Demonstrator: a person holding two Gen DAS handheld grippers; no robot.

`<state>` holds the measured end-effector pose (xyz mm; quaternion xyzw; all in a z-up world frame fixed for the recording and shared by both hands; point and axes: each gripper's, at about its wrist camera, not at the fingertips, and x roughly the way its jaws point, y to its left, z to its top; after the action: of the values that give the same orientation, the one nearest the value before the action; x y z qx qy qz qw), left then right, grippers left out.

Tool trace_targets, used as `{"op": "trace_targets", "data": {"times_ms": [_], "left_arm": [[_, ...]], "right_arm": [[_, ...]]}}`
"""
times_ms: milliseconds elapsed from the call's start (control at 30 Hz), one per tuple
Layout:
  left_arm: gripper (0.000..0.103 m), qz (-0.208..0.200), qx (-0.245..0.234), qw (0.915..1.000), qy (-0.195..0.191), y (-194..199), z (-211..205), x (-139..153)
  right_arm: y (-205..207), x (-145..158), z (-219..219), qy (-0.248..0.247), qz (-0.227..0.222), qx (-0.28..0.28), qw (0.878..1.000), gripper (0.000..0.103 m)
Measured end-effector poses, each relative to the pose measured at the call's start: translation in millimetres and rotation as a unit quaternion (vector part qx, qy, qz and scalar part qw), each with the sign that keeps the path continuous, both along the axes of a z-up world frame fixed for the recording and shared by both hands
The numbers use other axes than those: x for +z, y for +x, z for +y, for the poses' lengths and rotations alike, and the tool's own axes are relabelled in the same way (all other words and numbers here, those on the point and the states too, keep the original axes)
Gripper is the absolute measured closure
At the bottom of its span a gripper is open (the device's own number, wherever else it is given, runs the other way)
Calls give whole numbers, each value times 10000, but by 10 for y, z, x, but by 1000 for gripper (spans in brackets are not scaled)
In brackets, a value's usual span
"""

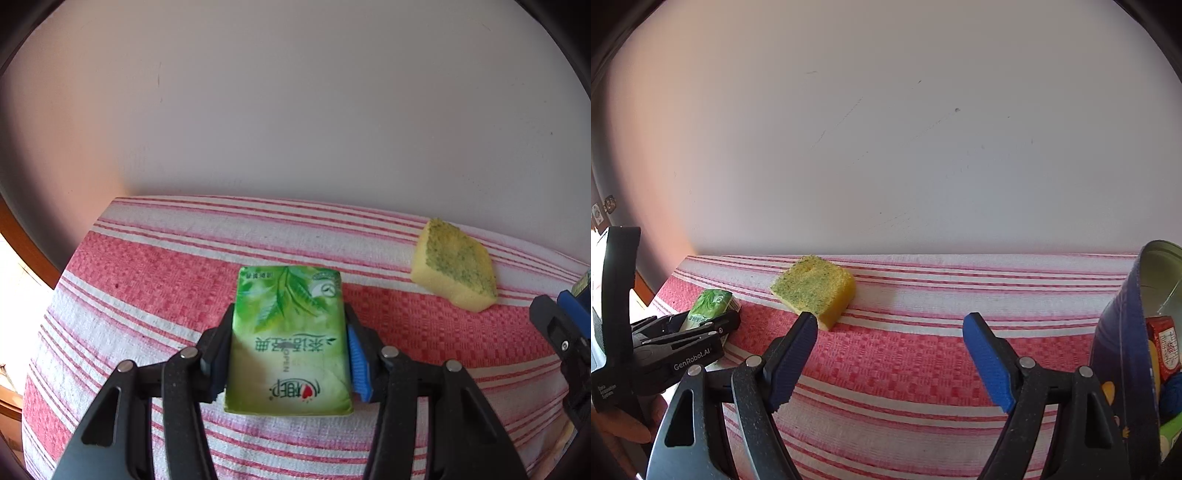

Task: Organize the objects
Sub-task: 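Grasp the green tissue pack with left tool while right tool grasps the yellow sponge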

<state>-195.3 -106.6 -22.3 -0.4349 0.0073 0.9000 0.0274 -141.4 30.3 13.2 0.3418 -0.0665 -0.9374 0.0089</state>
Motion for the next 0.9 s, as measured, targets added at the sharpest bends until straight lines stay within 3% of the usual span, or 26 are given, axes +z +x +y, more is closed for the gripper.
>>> {"op": "trace_targets", "data": {"times_ms": [167, 333, 433, 667, 900], "left_arm": [[51, -1, 390, 9992, 22, 11, -108, 20], [51, -2, 426, 9991, 4, 45, -75, 33], [50, -2, 433, 9991, 29, 64, -60, 46], [50, -1, 489, 9988, 12, 117, -3, 81], [50, -3, 584, 9983, 6, 139, 58, 121]], "right_arm": [[-226, -44, -209, -148, -156, -33, 9998, 20], [-550, -126, -419, -187, -431, -29, 9989, 20], [-712, -217, -436, -593, -690, -45, 9958, 20], [-849, -227, -629, -135, -837, -91, 9964, 16], [-831, -225, -587, -113, -833, -131, 9964, 20]]}}
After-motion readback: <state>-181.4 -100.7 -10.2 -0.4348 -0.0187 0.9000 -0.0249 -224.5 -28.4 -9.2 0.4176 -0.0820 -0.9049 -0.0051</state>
